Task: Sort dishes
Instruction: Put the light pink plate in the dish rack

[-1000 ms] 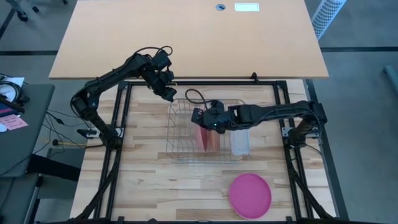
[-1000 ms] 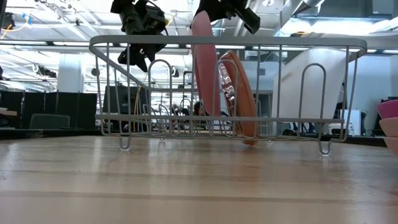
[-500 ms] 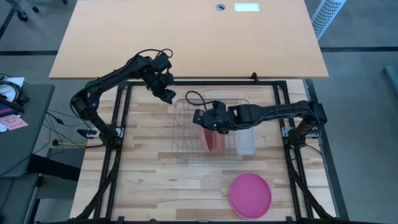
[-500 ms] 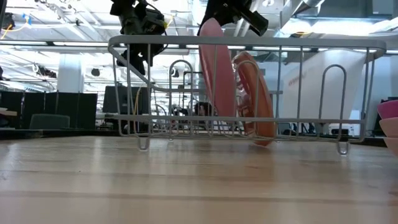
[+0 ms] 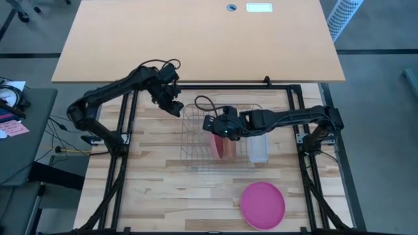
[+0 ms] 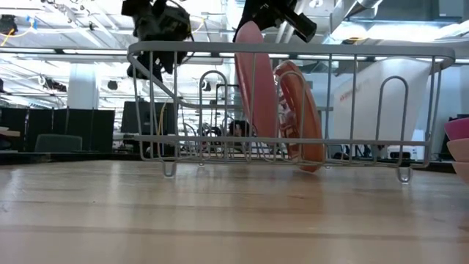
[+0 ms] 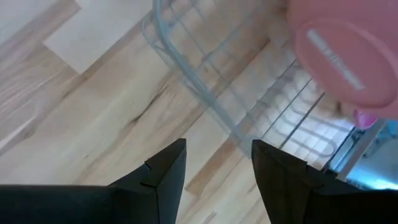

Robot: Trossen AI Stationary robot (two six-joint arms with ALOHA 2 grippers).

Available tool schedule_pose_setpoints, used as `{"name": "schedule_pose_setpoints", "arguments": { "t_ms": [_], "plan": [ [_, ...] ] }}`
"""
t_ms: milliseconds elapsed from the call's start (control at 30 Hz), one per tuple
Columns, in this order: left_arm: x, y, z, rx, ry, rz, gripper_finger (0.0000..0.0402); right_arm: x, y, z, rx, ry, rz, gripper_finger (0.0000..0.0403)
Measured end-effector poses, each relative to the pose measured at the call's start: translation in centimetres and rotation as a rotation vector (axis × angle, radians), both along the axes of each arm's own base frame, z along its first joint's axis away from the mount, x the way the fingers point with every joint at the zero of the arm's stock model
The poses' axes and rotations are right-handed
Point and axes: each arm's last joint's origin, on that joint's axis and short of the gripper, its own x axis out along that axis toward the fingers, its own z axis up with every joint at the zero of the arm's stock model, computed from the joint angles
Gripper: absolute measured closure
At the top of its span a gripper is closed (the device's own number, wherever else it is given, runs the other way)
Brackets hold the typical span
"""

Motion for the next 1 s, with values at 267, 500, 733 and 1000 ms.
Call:
{"name": "schedule_pose_setpoints", "arguments": {
  "t_ms": [267,500,733,1000],
  "plan": [
    [1.1,-1.5,-0.9,0.036,0.004,0.097,0.0224,0.0,0.0,0.0,-0.008,0.004,0.008,0.0399],
    [2.5,-2.9,-3.2,0.099,0.021,0.151,0.0224,0.0,0.0,0.0,0.002,-0.002,-0.003,0.0399],
    [2.4,-3.2,-3.4,0.231,0.094,0.19,0.0224,0.0,0.3,0.2,0.006,-0.019,0.003,0.0399],
    [2.3,-3.3,-3.4,0.255,0.123,0.181,0.0224,0.1,0.7,0.3,0.019,-0.028,0.054,0.0399]
  ]
}}
